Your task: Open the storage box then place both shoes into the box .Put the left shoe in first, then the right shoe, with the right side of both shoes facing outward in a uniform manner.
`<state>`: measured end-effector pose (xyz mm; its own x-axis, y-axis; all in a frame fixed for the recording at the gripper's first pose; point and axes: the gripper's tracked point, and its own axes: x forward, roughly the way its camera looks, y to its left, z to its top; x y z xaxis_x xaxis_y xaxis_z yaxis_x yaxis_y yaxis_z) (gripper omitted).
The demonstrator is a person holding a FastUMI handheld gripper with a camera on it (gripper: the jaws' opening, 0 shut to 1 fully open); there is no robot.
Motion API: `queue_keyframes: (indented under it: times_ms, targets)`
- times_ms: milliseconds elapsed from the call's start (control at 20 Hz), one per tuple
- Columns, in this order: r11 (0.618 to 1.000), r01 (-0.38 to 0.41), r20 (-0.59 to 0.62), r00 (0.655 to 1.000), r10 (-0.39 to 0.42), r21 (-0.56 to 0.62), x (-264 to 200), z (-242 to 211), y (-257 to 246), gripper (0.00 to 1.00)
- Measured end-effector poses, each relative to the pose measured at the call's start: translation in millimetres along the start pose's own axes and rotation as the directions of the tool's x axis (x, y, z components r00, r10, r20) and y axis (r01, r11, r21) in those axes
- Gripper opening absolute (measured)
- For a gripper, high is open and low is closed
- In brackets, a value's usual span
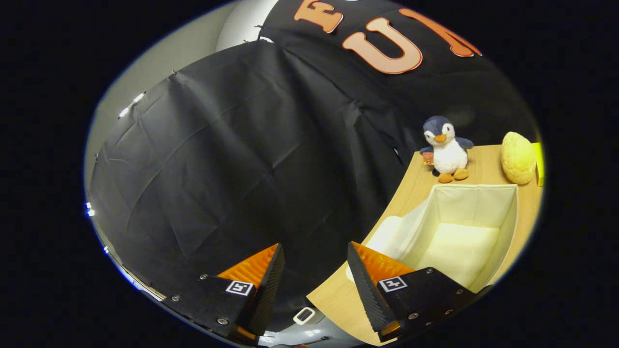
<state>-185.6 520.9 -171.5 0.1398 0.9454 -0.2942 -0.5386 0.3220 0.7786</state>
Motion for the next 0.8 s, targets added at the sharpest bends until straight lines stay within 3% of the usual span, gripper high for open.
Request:
queue_keyframes:
  times_ms: [300,550,800]
  targets:
    - [0.982,0.182,0.1,0.979,-0.176,-0.051,-94,15,-76,0.86]
    - [0.924,0.378,0.155,0.918,-0.366,-0.056,-177,23,-152,0.91]
    - [0.862,0.507,0.156,0.853,-0.499,-0.014,-231,7,-216,0.96]
